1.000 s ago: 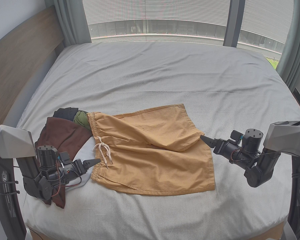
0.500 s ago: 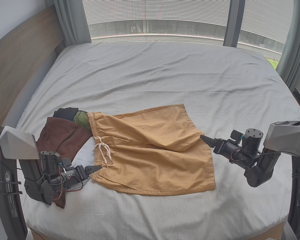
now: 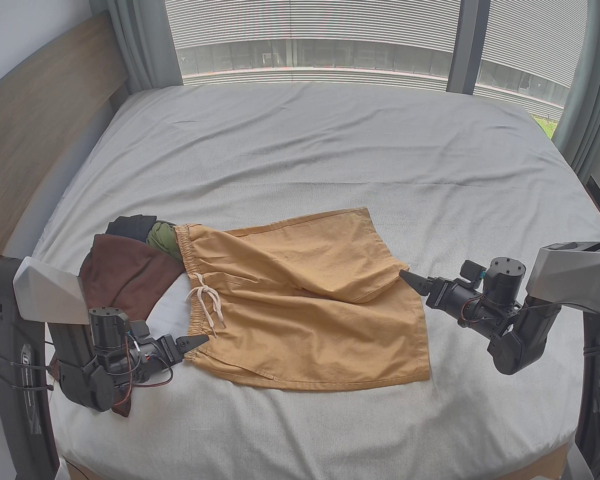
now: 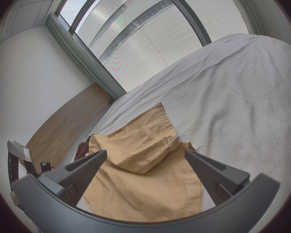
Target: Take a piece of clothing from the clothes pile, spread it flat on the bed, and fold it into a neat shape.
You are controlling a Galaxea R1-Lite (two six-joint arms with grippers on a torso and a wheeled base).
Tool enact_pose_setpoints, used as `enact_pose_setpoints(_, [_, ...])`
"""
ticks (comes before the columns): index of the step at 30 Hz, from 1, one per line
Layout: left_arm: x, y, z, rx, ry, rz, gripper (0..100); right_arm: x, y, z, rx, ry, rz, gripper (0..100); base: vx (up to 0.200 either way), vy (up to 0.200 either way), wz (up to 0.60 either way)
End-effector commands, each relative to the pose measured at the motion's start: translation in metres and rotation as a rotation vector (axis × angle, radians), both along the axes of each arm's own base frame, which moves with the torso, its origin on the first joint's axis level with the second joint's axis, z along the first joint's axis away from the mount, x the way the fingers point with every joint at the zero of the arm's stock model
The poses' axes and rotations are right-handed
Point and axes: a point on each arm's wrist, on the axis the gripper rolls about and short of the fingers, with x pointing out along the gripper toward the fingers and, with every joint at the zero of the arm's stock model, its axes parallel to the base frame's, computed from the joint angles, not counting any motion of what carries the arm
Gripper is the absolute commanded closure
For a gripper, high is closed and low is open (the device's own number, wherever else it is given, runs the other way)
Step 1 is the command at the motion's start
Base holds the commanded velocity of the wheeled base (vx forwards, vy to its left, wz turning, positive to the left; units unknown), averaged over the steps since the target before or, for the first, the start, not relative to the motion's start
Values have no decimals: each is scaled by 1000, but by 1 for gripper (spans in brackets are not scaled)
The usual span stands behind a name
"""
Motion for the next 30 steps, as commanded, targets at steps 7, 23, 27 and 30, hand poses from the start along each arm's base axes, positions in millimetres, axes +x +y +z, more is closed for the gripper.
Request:
enact_pose_setpoints(7, [1,-8,-3,-9,8,-24,0,0,0,-1,-1,1,1,0,0,0,0])
enact_pose_setpoints(23, [4,-8,-3,-9,3,-21,100,-2,0,-2,-2,9,2,0,0,0,0])
enact_pose_setpoints(27, [4,-7,-3,-10,0,-19,100,-10,-2,-6,-27,46,7,0,0,0,0])
enact_pose_setpoints(30, [4,-5,-3,-10,-1,-14,100,-18,-3,-12,-65,71,16,0,0,0,0])
